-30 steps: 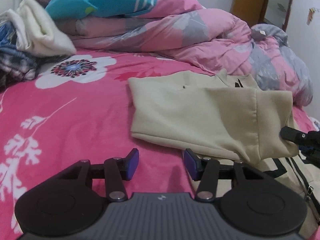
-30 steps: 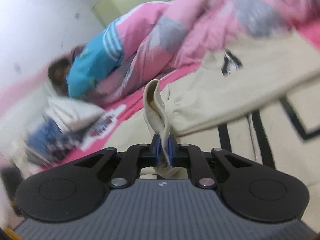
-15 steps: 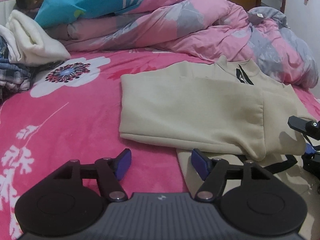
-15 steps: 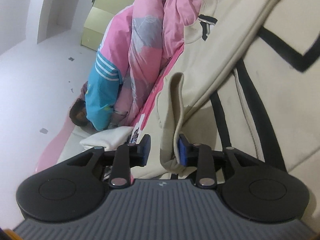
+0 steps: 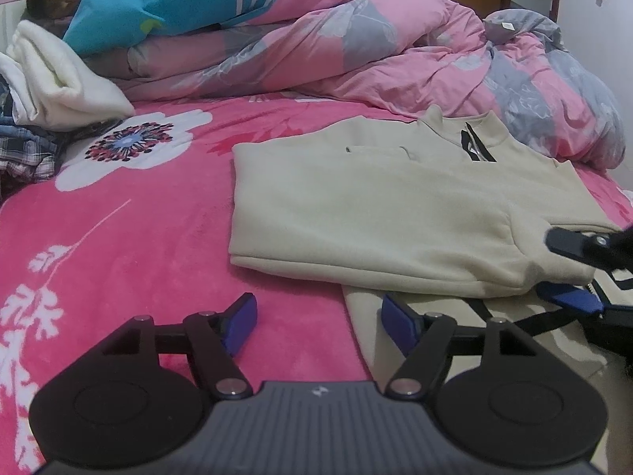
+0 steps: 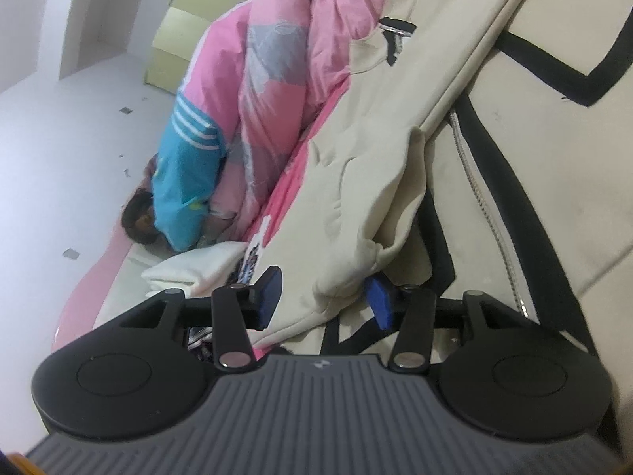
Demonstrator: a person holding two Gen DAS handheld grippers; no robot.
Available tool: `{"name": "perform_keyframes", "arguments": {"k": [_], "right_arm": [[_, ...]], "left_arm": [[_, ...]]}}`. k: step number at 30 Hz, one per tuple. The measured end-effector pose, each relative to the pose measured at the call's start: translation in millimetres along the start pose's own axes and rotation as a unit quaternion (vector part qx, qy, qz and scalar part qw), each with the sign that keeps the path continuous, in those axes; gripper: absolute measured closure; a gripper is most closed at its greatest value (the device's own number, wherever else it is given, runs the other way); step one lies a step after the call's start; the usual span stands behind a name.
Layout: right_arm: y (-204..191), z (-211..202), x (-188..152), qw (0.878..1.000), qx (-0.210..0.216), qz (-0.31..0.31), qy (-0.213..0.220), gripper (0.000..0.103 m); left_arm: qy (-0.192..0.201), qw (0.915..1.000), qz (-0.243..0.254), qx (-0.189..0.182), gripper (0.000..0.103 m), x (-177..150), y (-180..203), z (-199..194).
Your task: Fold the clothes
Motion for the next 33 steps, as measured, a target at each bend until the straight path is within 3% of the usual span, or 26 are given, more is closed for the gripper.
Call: {"name": "perform_keyframes", "arguments": {"k": [7,12,22,24,26,33], "right_arm": [[4,16,3,0.999,-0.042,0.01,0.02,0.059],[4,20,0,0.996,-0.081,0.008,0.029,0.067],[1,32,-1,0.992,-0.118,0.004,0.052,0.064],[0,38,1,0.992,-0.117,-0.011,0.051,0.068],[-3,42,4,0.992,-0.114,-0.029,0.044,0.092],[-57,46,40,0.983,-0.082,-0.155,0.049,0.093]], "left_arm": [[0.004,1.0,0.008,0.001,0.028,-3,2,1],[0.005,0.9999,0.008,-0.005,0.027,-3,0,2],[0.008,0.9998,0.015,-0.006,0.025,-4,2,4],[0.009,0.9998,0.017,-0.006,0.024,-5,3,4],[0.01,0.9997,0.022,-0.005,0.023,-6,4,4],[0.01,0.9993,0.035,0.001,0.02,-7,9,4]]}}
Point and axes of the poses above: each gripper's, at about its wrist camera, not at the fingertips, and z roughly the way its jaws point, y to its right, x to its top, the point moved 5 cm from there along z, roughly the way its jaws point, and after that the axes turned 9 degrees about x, right-handed, at the moved point
